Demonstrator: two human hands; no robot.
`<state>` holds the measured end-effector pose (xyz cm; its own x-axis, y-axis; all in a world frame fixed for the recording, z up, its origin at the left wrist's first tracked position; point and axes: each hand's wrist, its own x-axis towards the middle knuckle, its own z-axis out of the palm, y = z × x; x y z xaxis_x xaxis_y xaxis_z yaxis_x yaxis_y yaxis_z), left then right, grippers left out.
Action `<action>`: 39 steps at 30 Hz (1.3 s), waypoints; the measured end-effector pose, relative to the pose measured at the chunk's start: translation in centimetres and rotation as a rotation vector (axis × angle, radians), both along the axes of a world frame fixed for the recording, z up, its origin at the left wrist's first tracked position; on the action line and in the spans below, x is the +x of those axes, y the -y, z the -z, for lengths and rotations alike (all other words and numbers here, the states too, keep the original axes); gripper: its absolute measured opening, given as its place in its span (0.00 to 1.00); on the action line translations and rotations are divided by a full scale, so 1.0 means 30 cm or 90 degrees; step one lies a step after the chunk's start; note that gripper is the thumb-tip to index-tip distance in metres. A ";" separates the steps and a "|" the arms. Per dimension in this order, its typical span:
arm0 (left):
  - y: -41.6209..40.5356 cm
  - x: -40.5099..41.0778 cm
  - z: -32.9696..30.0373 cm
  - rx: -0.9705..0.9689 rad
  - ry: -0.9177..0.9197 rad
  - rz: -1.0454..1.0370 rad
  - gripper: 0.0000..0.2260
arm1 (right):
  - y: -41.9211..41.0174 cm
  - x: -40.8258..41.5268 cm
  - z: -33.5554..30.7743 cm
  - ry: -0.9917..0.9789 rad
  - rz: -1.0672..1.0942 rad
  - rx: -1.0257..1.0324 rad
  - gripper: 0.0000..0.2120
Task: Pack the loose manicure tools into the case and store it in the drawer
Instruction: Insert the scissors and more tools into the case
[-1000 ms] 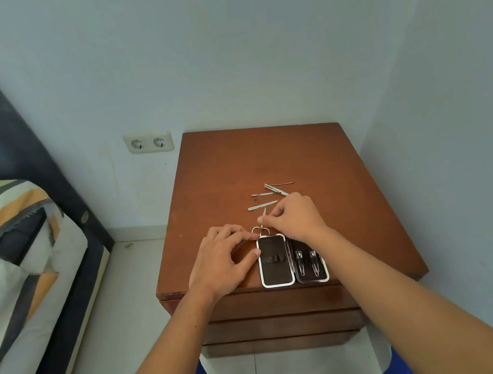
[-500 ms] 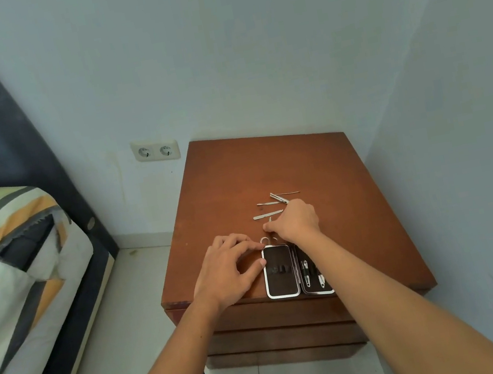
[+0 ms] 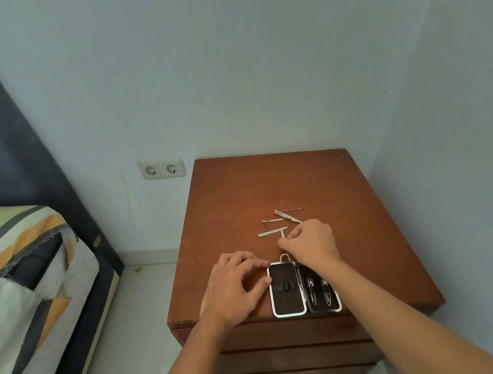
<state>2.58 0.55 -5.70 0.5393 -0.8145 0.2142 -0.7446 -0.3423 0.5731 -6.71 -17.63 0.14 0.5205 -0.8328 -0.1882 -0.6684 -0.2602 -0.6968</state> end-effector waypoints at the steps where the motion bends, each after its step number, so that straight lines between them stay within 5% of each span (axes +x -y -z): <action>1: 0.000 0.000 0.000 0.002 0.000 0.000 0.14 | 0.003 -0.004 0.000 0.015 0.008 0.005 0.07; 21: 0.000 0.005 0.009 0.005 -0.018 0.002 0.14 | 0.098 -0.089 0.014 0.218 -0.022 0.133 0.08; 32: 0.002 0.005 0.007 0.005 -0.018 0.004 0.14 | 0.128 -0.122 0.024 0.106 -0.031 -0.017 0.06; 39: 0.001 0.006 0.012 0.000 -0.013 0.006 0.13 | 0.129 -0.137 0.019 0.178 -0.048 -0.063 0.06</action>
<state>2.74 0.51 -6.06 0.5355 -0.8197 0.2036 -0.7359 -0.3345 0.5886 -10.82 -21.51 -0.42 0.6022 -0.7967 0.0511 -0.4305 -0.3779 -0.8197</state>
